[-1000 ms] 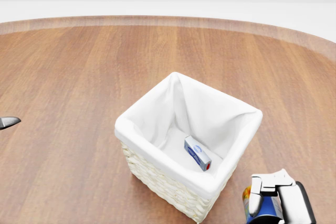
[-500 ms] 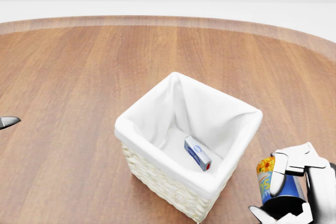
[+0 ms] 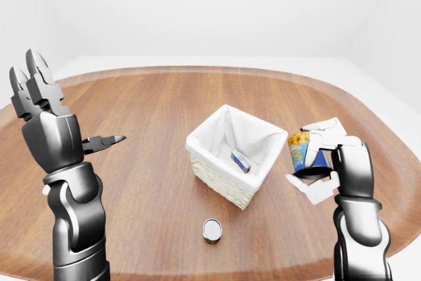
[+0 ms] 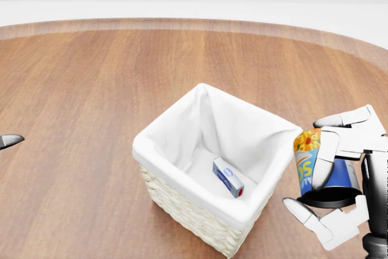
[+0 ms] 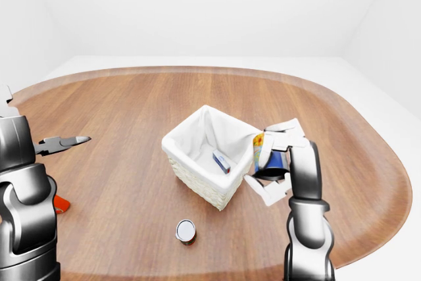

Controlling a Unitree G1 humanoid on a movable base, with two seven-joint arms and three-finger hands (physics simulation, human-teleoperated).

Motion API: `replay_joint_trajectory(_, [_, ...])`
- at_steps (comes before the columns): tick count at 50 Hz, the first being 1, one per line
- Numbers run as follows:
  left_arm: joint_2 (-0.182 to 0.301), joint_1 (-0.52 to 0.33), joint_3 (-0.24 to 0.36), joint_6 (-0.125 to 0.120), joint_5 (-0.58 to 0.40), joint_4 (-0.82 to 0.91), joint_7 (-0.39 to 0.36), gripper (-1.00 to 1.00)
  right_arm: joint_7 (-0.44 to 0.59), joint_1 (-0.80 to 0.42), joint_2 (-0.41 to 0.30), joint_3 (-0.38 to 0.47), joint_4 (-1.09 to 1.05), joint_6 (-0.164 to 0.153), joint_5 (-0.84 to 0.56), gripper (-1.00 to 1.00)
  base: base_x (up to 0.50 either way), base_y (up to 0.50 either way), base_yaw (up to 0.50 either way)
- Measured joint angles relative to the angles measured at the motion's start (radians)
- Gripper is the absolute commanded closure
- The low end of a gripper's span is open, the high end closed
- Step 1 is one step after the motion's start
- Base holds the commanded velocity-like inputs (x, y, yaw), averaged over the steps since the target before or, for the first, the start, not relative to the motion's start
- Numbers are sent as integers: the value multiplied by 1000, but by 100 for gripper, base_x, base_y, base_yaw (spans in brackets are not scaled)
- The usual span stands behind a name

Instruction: Pick up the alphabet soup and the cream cheese box, and put them in the basket.

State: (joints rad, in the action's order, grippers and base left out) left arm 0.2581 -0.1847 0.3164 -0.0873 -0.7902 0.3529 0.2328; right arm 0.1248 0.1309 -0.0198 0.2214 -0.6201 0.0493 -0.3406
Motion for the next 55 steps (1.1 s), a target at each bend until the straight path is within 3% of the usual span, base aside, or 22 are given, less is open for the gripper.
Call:
replay_joint_trajectory(12, [1, -1, 2, 0, 5, 2, 0, -100, -17, -160, -44, -62, 11, -134, -53, 100, 0, 0, 0])
replay_joint_trajectory(32, [1, -1, 3, 0, 11, 0, 2, -100, -46, -444, -64, -165, 226, -137, -125, 100, 0, 0, 0])
replay_joint_trajectory(55, [3, -2, 4, 0, 14, 0, -1, -100, -35, -641, -58, -215, 422, -137, -137, 100, 0, 0, 0])
